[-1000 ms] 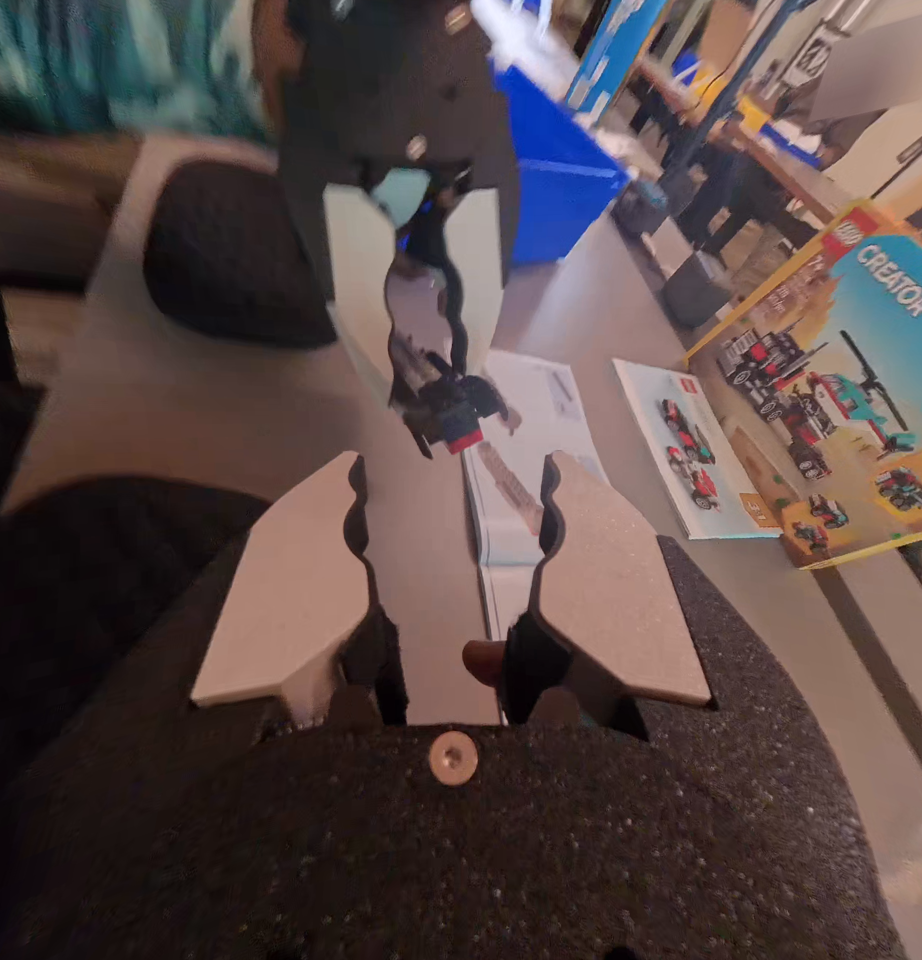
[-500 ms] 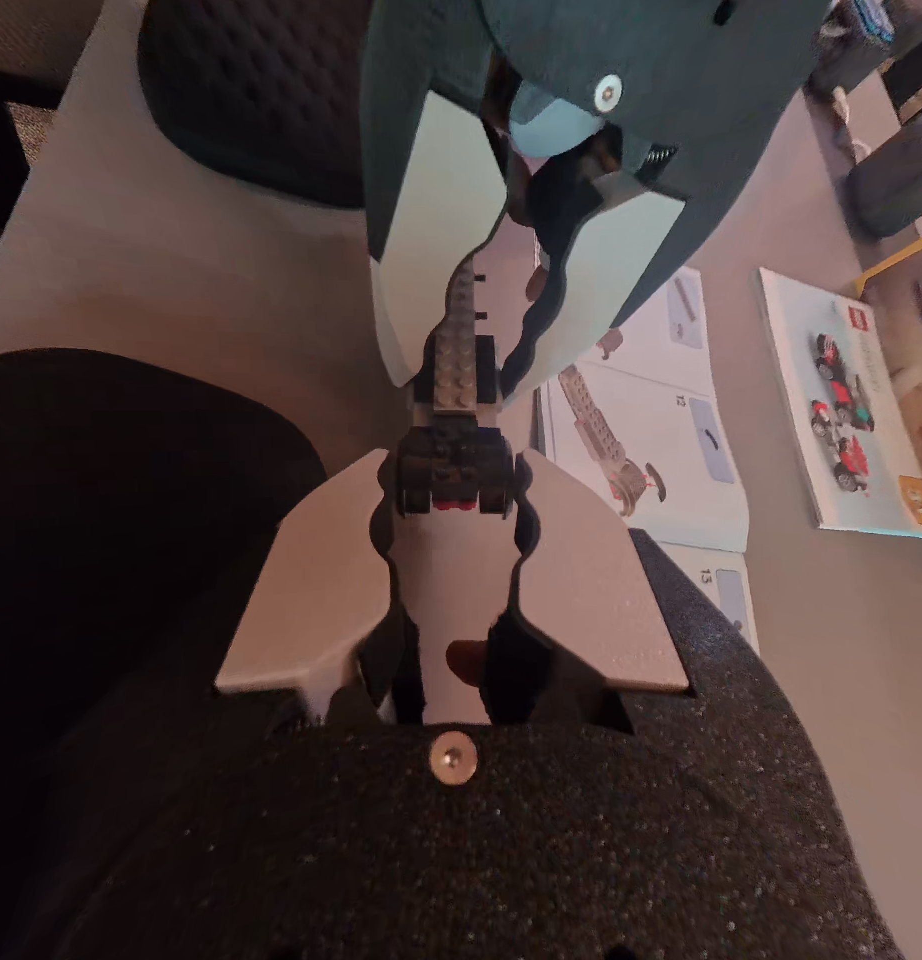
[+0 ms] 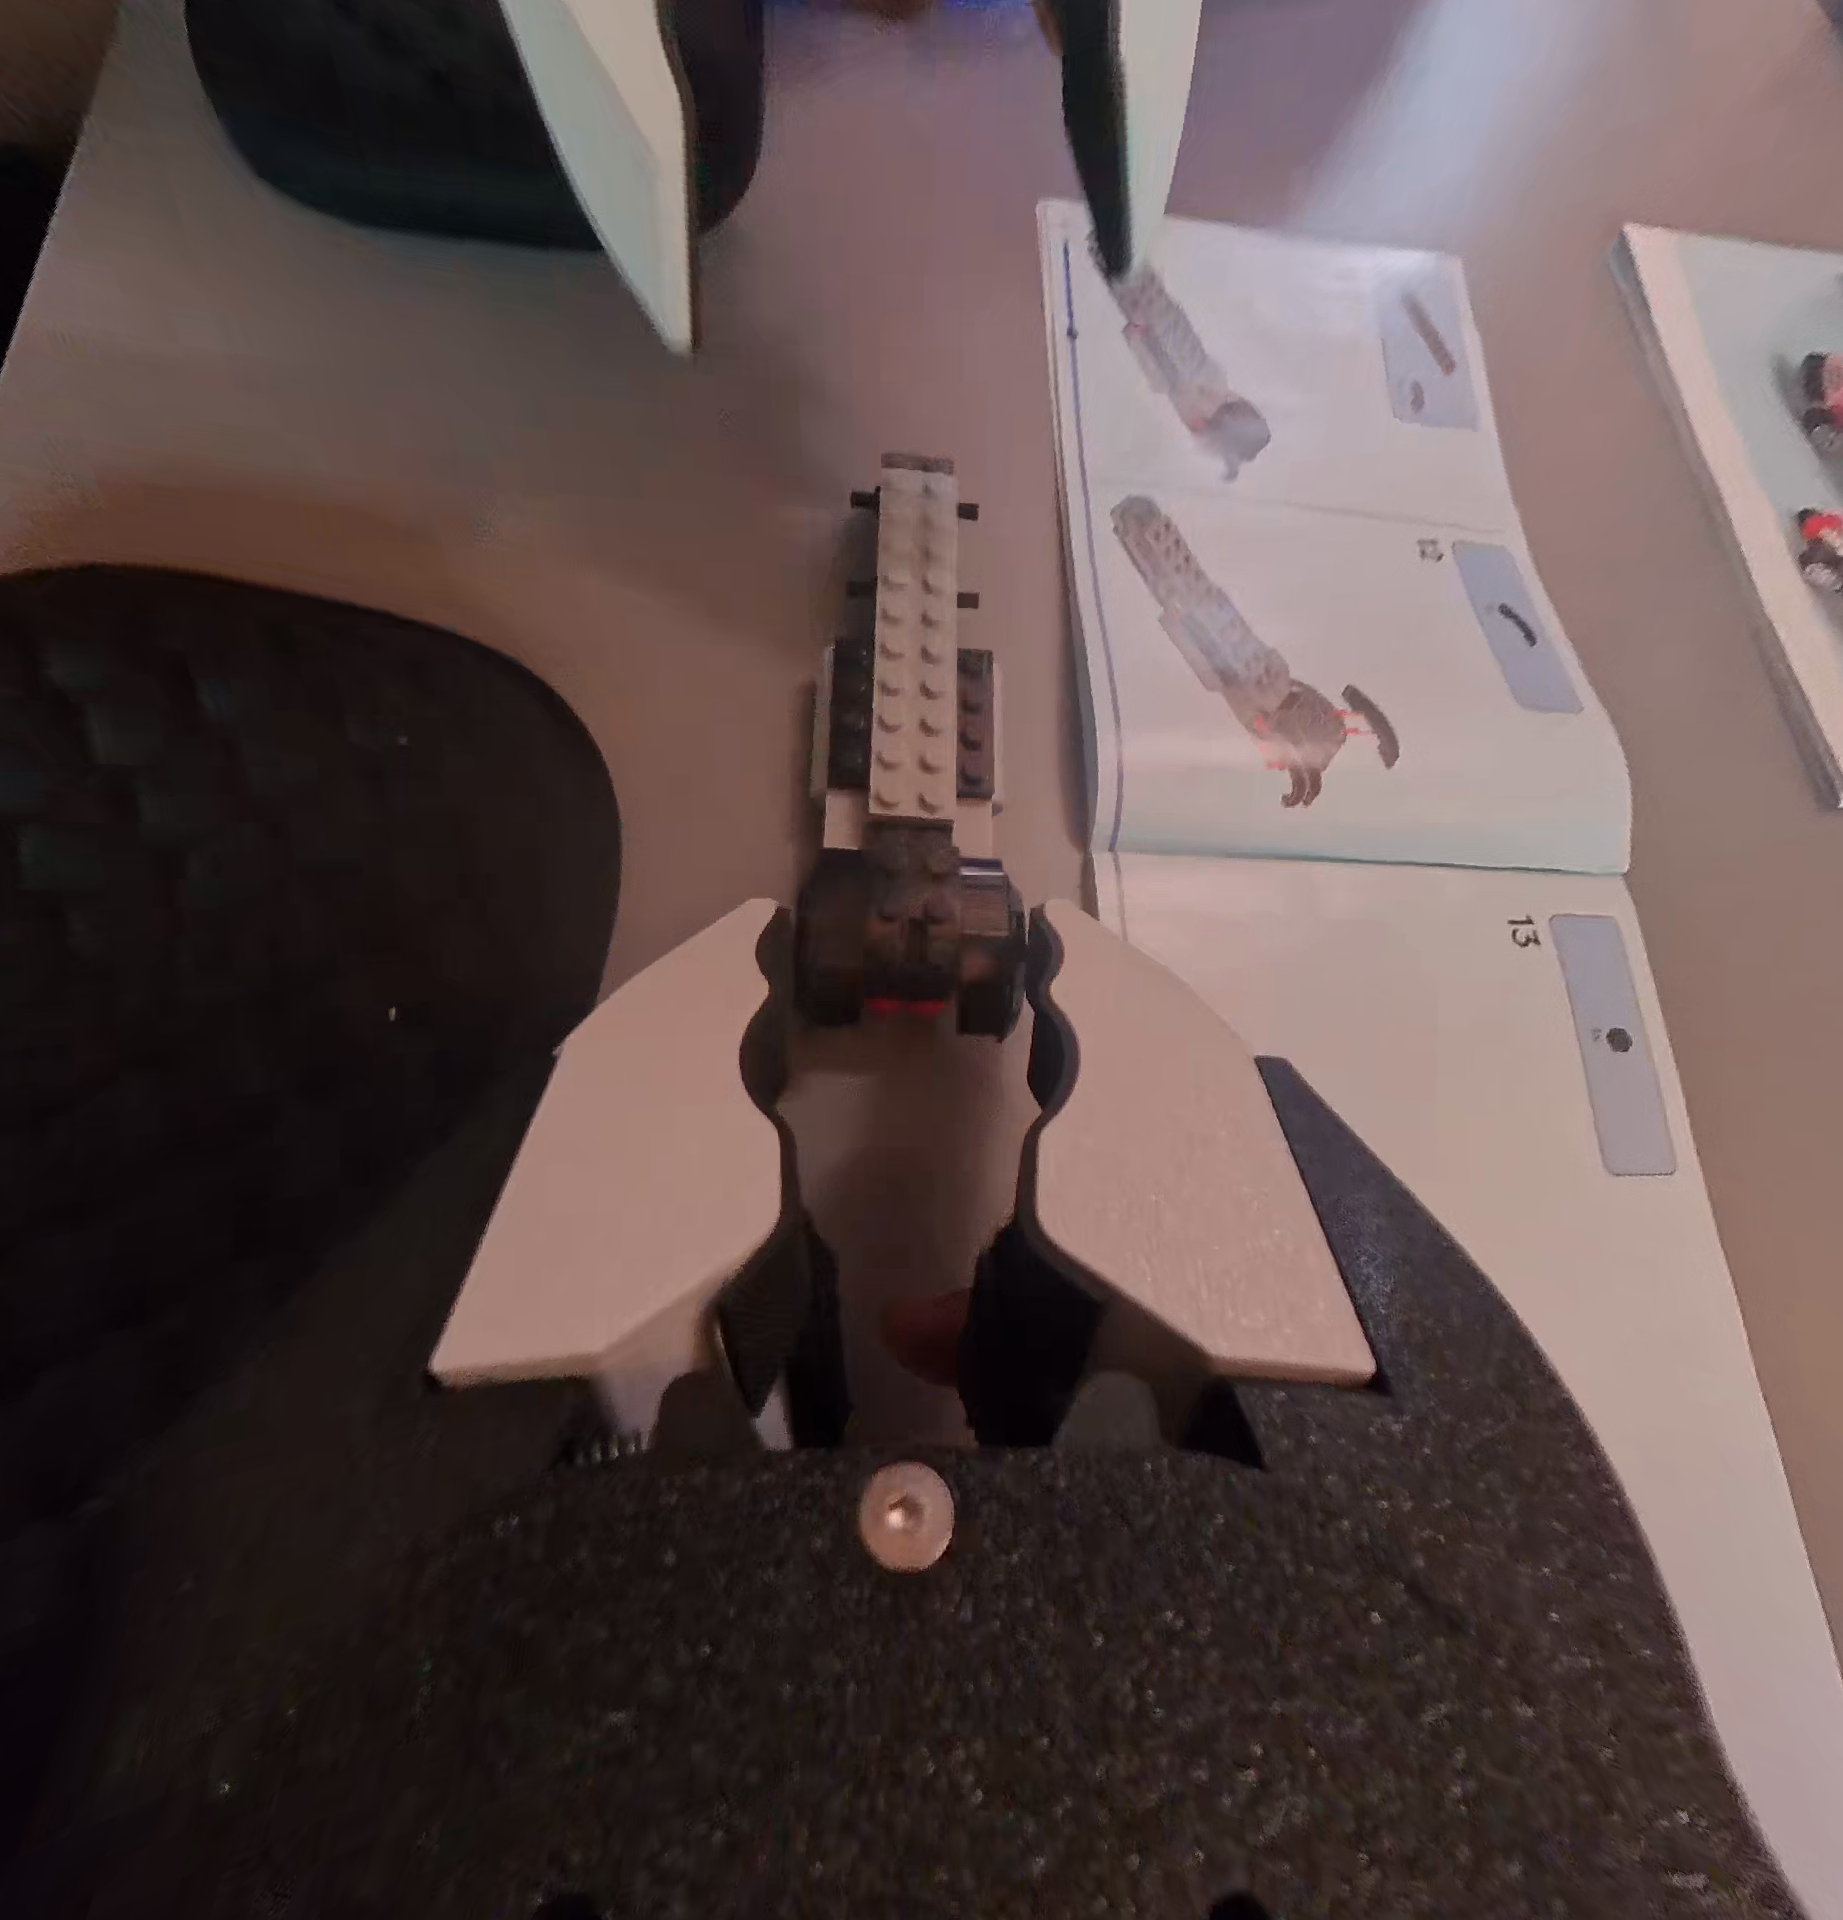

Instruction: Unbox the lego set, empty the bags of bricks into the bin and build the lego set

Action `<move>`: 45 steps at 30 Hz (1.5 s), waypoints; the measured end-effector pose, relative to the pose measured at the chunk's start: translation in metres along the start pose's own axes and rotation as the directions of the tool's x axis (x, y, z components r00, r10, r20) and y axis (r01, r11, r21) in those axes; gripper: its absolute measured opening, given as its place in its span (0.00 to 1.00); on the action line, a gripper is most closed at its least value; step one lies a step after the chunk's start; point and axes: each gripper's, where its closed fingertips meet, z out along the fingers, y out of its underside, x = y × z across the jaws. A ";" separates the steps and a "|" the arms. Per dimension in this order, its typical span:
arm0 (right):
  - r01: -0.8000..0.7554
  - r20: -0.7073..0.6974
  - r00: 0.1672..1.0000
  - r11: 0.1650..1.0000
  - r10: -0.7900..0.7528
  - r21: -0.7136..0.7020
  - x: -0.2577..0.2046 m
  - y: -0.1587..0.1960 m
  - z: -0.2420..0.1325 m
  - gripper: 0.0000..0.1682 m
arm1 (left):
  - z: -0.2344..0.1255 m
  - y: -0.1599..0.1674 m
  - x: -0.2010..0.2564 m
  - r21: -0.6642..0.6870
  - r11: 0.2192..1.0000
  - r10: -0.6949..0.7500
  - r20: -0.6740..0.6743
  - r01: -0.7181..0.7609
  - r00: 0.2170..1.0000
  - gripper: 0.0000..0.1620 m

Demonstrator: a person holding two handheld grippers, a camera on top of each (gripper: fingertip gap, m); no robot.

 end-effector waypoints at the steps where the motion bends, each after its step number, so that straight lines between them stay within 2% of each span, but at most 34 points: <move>1: 0.002 0.010 1.000 1.000 -0.002 -0.006 -0.001 0.002 -0.001 0.27 | -0.004 0.000 0.001 0.040 0.999 -0.003 0.025 0.002 1.000 0.43; 4: -0.037 0.008 0.999 0.998 0.036 0.045 0.000 -0.005 -0.010 0.36 | -0.007 0.004 0.001 0.104 0.995 -0.009 0.097 -0.001 0.995 0.49; 7: -0.106 -0.142 0.980 0.974 0.136 0.200 0.020 -0.021 -0.031 0.43 | -0.009 0.002 -0.010 0.149 0.988 -0.064 0.184 0.036 0.981 0.51; 9: -0.147 -0.281 0.927 0.930 0.248 0.338 0.039 -0.026 -0.051 0.47 | -0.010 -0.005 -0.021 0.185 0.981 -0.108 0.228 0.066 0.968 0.51; 11: -0.227 -0.411 0.815 0.878 0.408 0.420 0.059 -0.017 -0.071 0.47 | -0.011 -0.015 -0.033 0.243 0.967 -0.146 0.265 0.081 0.953 0.51; 13: -0.330 -0.512 0.683 0.845 0.521 0.421 0.070 0.003 -0.080 0.47 | -0.013 -0.024 -0.048 0.294 0.950 -0.196 0.304 0.104 0.932 0.50; 16: -0.455 -0.581 0.581 0.819 0.570 0.350 0.068 0.031 -0.079 0.48 | -0.008 -0.028 -0.065 0.306 0.941 -0.241 0.304 0.145 0.922 0.49; 19: -0.541 -0.620 0.537 0.797 0.572 0.268 0.066 0.056 -0.078 0.46 | 0.004 -0.023 -0.074 0.233 0.965 -0.189 0.296 0.121 0.936 0.46; 23: -0.634 -0.615 0.446 0.714 0.651 0.297 0.068 0.078 -0.082 0.43 | 0.016 -0.007 -0.089 0.187 0.974 -0.187 0.324 0.131 0.927 0.37; 28: -0.693 -0.620 0.421 0.676 0.662 0.250 0.068 0.090 -0.077 0.41 | 0.017 0.012 -0.093 0.183 0.974 -0.191 0.366 0.131 0.911 0.31; 31: -0.686 -0.643 0.430 0.692 0.634 0.223 0.069 0.091 -0.075 0.40 | 0.016 0.008 -0.096 0.208 0.971 -0.192 0.374 0.120 0.907 0.29; 36: -0.677 -0.634 0.456 0.706 0.625 0.209 0.069 0.089 -0.073 0.42 | 0.022 0.011 -0.091 0.171 0.978 -0.171 0.341 0.117 0.924 0.29; 37: -0.653 -0.604 0.490 0.723 0.628 0.223 0.068 0.080 -0.070 0.40 | 0.022 0.010 -0.087 0.168 0.980 -0.154 0.327 0.103 0.932 0.27; 38: -0.600 -0.576 0.509 0.744 0.640 0.296 0.068 0.061 -0.071 0.40 | 0.023 0.009 -0.083 0.171 0.982 -0.135 0.309 0.085 0.941 0.21; 40: -0.437 -0.537 0.566 0.780 0.626 0.449 0.062 0.008 -0.088 0.33 | 0.021 0.005 -0.077 0.189 0.981 -0.105 0.288 0.051 0.952 0.13; 41: -0.363 -0.545 0.592 0.800 0.594 0.478 0.056 -0.016 -0.102 0.31 | 0.021 0.004 -0.076 0.198 0.979 -0.098 0.282 0.042 0.954 0.09; 42: -0.290 -0.571 0.614 0.828 0.546 0.480 0.048 -0.036 -0.118 0.22 | 0.020 0.002 -0.075 0.210 0.977 -0.095 0.273 0.037 0.957 0.07; 43: -0.199 -0.613 0.630 0.862 0.476 0.466 0.039 -0.054 -0.138 0.02 | 0.020 0.000 -0.073 0.223 0.974 -0.091 0.255 0.033 0.963 0.01; 45: -0.024 -0.738 0.579 0.912 0.347 0.410 0.026 -0.075 -0.190 0.00 | 0.019 -0.002 -0.072 0.242 0.969 -0.099 0.229 0.042 0.968 0.00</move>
